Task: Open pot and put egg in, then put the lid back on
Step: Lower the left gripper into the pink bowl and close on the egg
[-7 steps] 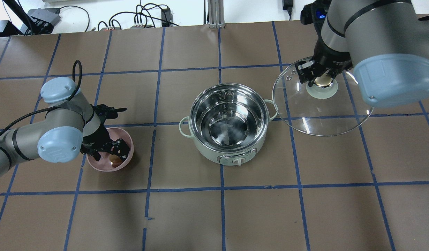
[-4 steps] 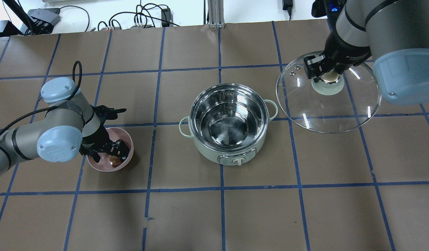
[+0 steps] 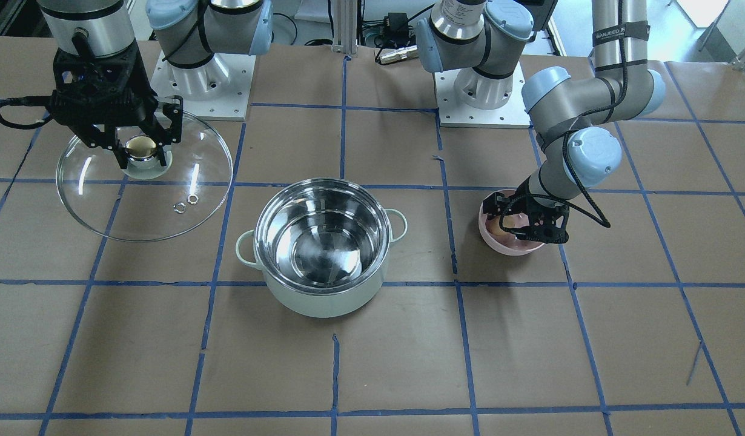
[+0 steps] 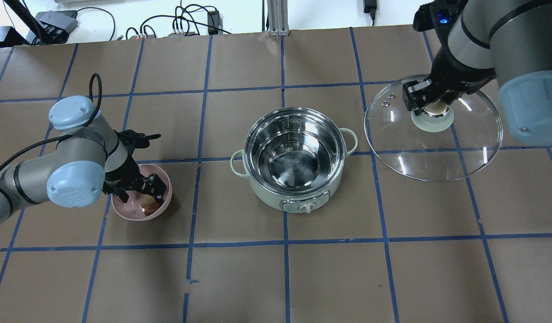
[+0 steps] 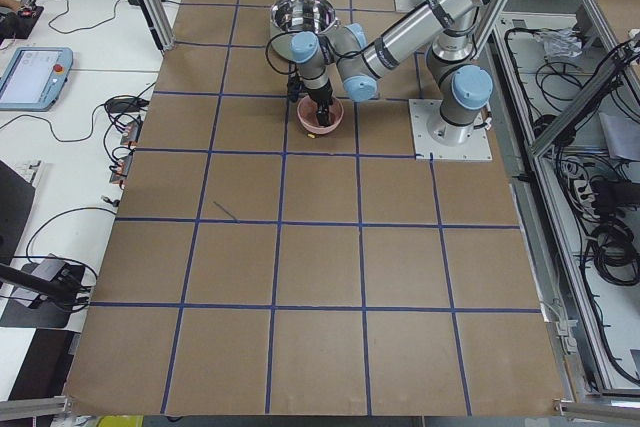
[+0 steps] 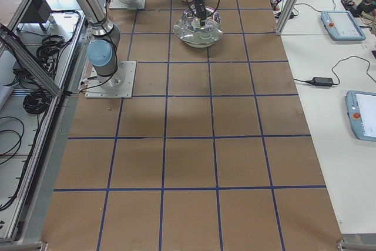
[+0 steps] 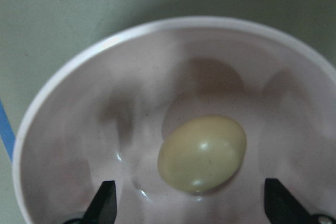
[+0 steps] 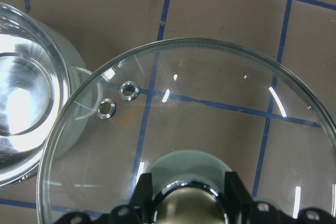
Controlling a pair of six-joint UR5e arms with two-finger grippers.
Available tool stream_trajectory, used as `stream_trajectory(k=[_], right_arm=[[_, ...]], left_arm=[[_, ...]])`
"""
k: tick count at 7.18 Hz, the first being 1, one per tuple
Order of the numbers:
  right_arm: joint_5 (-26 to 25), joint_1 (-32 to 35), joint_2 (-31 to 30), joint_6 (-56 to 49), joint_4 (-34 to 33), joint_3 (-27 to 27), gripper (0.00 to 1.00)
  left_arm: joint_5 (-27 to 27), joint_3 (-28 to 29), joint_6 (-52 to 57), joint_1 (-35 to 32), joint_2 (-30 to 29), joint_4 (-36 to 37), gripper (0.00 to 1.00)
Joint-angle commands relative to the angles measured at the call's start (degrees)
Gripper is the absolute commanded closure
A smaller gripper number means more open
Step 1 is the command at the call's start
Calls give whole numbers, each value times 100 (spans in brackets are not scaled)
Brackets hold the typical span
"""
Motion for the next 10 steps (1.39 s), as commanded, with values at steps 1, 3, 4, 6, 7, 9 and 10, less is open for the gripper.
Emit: stream_trajectory(k=[1,3,4,6,7,9,10], right_arm=[[-1,-5,-7,32,-10,32,73],[-97,-13,-33,-11,51,23,72],[-19,-14,-76,6,26,50,72],[-1,-14,-86,15,8,120,73],[-10,-14,-86,6,-10,129,73],[-10,-14,-94,24,8,138,73],[-10,-14,-94,15,-1,138,73]], left_arm=[[-20,5,-188,0,-22,244,1],[-29,-3,-391,0,-40,253,1],[-116,-12,-391,0,-66,253,1],[-161,-3,-383,0,-128,253,1],[-135,-12,-365,0,-128,244,1],[-143,-47,-374,0,-163,244,1],[-126,-39,-374,0,-198,235,1]])
